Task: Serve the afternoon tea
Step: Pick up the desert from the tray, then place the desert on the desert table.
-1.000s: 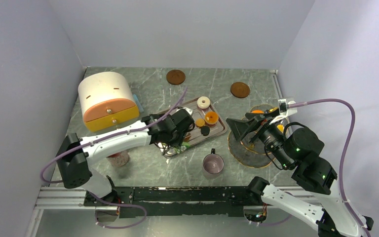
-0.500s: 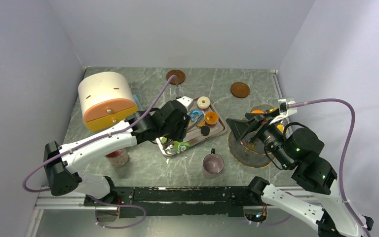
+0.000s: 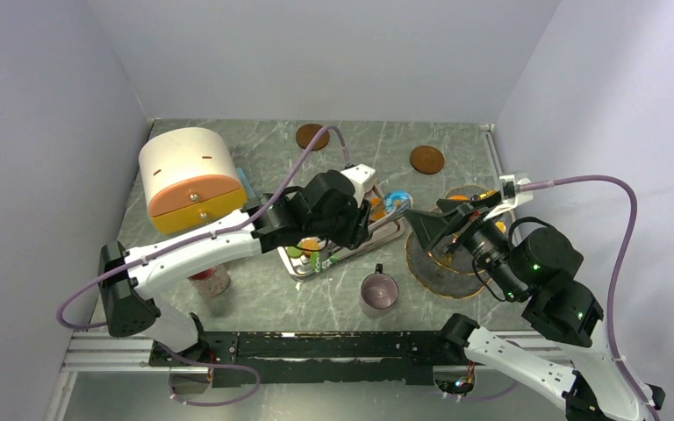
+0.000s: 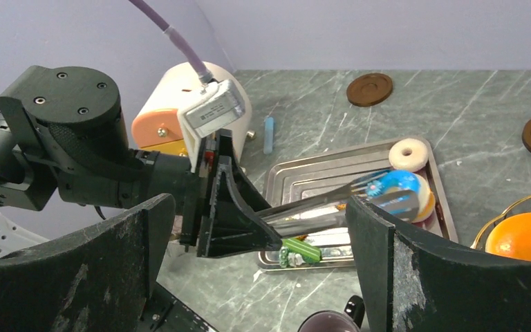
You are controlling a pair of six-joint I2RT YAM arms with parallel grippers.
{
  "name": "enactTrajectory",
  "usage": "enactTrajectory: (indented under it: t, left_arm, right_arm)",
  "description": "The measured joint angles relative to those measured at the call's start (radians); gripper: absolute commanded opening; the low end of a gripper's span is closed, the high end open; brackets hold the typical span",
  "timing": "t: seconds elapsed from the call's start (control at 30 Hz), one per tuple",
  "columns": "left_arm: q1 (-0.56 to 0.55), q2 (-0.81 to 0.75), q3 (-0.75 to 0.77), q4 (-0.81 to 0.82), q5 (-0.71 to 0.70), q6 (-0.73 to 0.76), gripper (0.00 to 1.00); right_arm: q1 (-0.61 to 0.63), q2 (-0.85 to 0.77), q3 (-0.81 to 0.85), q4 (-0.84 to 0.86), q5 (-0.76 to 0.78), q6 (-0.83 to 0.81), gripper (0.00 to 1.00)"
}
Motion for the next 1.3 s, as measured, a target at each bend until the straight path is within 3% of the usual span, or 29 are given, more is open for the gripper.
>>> enactTrajectory:
  t: [1.3]
  left_arm:
    - [-0.079,0.342,0.269,0.108,0.127,0.004,0.43]
  right_arm:
    - [0.0,-0.019,0.008,0.006,-0.003,0.006,0.98]
